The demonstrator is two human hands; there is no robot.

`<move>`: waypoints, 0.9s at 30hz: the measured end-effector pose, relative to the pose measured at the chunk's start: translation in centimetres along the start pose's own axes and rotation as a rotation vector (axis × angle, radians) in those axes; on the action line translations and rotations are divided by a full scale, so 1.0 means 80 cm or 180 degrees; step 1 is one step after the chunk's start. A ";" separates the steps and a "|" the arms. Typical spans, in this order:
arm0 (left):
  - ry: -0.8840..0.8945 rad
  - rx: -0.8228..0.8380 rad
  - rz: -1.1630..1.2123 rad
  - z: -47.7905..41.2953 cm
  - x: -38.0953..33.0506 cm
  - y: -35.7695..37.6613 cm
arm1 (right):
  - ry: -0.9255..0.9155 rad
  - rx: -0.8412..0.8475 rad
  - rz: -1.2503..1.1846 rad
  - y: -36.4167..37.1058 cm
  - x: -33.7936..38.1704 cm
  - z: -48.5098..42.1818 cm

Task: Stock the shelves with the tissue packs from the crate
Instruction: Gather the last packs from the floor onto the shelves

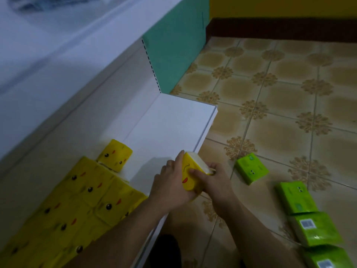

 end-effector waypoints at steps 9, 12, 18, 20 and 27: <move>-0.0878 -0.0258 -0.0322 -0.110 0.151 -0.029 | 0.0355 0.0452 -0.0711 0.025 -0.031 -0.034; -0.1557 0.0093 -0.0926 -0.129 0.200 -0.019 | 0.0441 0.0505 -0.0580 0.029 -0.047 -0.045; -0.1029 0.0722 -0.1343 -0.148 0.200 0.033 | 0.0827 0.0245 -0.0581 0.000 -0.067 -0.070; -0.1227 0.0910 -0.1447 -0.149 0.210 0.039 | 0.0855 0.0154 -0.0610 -0.012 -0.069 -0.074; -0.1088 0.0486 -0.1458 -0.141 0.188 0.034 | 0.1012 -0.0186 -0.0337 -0.060 -0.090 -0.079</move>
Point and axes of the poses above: each hand's wrist, its own z-axis away from the middle knuckle, its own y-axis out of the palm, x = y × z, the point moved 6 cm from there along -z, towards the middle knuckle
